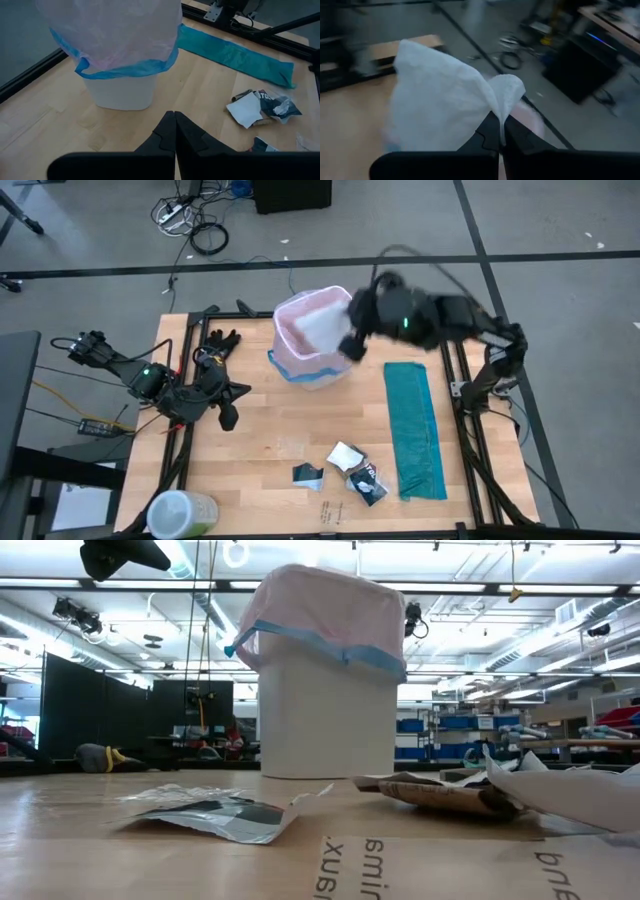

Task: Place trash/remove bag and relplace
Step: Put the white tissue paper into the white trash bin

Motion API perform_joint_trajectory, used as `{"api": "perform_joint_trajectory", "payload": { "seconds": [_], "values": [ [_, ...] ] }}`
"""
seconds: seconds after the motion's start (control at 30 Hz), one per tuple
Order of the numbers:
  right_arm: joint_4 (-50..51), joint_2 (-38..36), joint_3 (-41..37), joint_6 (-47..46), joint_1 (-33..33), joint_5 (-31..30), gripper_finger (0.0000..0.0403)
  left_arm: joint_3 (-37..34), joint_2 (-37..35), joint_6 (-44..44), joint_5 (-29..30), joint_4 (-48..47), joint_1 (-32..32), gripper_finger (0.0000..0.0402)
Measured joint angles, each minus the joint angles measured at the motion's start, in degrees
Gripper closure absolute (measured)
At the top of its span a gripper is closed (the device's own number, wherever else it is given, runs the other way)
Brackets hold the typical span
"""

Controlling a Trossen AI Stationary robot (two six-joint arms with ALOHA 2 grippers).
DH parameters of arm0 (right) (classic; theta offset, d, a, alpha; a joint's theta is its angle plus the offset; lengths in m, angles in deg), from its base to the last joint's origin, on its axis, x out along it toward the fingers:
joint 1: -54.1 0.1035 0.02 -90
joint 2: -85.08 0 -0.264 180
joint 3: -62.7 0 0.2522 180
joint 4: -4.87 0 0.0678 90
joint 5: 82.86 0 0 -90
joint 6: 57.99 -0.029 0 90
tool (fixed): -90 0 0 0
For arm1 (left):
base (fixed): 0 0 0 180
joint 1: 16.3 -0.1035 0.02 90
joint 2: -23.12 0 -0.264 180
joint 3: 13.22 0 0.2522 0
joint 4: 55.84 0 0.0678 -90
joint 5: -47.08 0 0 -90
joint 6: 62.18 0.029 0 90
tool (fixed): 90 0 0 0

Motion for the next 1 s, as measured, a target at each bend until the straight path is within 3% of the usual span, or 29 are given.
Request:
{"api": "perform_joint_trajectory", "payload": {
  "seconds": [0.13, 0.33, 0.73, 0.87, 1.0],
  "values": [
    [0.01, 0.77, -0.07, 0.07, -6.96, 3.3, 0.0403, 0.0, 0.32, -0.01, -0.01, -0.01, -0.01, 0.0398],
    [-0.24, 4.43, -1.83, 0.02, -12.9, 14.39, 0.0403, 0.0, 1.36, -0.02, -0.08, -0.04, -0.01, 0.0398],
    [5.6, 9.22, -10.82, -1.18, -13.88, 28.19, 0.0401, -0.04, 3.92, -0.5, -0.31, 0.17, 0.02, 0.0394],
    [5.58, 9.2, -10.88, -0.49, -13.96, 31.74, 0.0371, -0.04, 3.71, -0.48, -0.32, 0.5, -0.01, 0.0394],
    [5.44, 8.85, -7.2, 0.79, -13.78, 29.58, 0.0304, -0.04, 3.67, -0.48, -0.31, 0.45, 0.0, 0.0394]
  ]
}}
